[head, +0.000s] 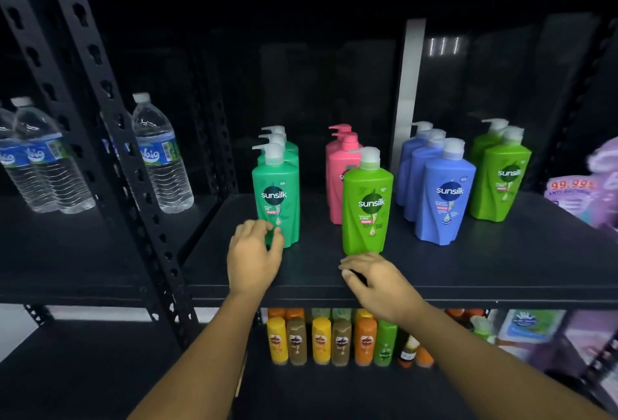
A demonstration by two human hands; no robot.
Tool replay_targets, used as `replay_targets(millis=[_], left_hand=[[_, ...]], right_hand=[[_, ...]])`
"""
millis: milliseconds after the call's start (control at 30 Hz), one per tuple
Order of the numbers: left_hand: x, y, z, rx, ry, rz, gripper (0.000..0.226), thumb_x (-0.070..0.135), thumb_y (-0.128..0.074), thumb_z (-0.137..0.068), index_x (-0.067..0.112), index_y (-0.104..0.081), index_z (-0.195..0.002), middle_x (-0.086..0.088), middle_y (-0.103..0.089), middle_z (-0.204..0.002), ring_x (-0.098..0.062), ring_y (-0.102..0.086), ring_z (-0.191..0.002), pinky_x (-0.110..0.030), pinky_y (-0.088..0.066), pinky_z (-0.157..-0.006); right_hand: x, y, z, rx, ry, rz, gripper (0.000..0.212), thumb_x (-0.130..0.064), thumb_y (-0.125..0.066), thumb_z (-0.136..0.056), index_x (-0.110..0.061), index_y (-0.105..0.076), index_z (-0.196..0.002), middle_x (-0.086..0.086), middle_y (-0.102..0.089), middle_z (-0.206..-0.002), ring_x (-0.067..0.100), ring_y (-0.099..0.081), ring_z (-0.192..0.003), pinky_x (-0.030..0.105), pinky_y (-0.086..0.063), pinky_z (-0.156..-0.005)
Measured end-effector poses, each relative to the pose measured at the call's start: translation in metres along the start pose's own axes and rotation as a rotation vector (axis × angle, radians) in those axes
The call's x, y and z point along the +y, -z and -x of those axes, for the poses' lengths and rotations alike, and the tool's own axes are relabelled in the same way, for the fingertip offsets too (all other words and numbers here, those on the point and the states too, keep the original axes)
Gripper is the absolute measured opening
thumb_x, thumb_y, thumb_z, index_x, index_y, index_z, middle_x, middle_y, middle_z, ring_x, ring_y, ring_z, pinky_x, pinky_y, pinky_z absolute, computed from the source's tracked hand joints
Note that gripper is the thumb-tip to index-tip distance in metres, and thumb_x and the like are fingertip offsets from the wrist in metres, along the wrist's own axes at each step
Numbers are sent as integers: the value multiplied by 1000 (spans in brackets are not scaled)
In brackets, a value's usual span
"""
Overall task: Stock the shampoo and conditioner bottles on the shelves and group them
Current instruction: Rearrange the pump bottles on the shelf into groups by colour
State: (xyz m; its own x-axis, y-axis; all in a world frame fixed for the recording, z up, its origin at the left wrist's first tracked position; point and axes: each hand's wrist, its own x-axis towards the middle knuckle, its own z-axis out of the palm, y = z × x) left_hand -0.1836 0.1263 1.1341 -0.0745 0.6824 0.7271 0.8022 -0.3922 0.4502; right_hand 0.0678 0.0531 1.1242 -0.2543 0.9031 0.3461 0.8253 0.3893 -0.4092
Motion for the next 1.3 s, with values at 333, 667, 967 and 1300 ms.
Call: replay_targets(millis=[333,667,967,1300], left_hand=[[89,-29,9,-647,194,480,78,48,-73,-90,27,-35,-155,11,-48,-133,-12,-56,-122,-33,-48,-104],[128,-70,18,-621,140,521,24,15,-56,-104,18,-57,-127,2,-68,-106,-18,-66,-96,-37,-54,-92],[170,-113,33,-787,84,538,44,61,-53,-89,50,-42,-129,16,-67,-125,-20,-60,-121,-49,-50,-104],[215,-123,38,-924,-137,442,41,43,-43,-106,39,-42,-148,8,-59,-146,-24,-49,-138,-49,-16,-125]], right_hand=[[56,58,38,41,-291,259,31,-44,-50,-102,-31,-65,-125,-15,-61,-133,19,-50,-125,40,-38,-102],[75,101,74,115,-475,-90,63,-44,-64,-97,-19,-43,-151,-1,-47,-152,17,-43,-141,31,-36,-113],[78,112,58,158,-551,-475,88,-47,-70,-92,-36,-16,-160,-12,-33,-159,10,-37,-145,39,-36,-118],[97,132,78,400,-580,-528,60,-25,-76,-91,-23,-38,-137,-8,-49,-132,8,-40,-132,31,-35,-112]])
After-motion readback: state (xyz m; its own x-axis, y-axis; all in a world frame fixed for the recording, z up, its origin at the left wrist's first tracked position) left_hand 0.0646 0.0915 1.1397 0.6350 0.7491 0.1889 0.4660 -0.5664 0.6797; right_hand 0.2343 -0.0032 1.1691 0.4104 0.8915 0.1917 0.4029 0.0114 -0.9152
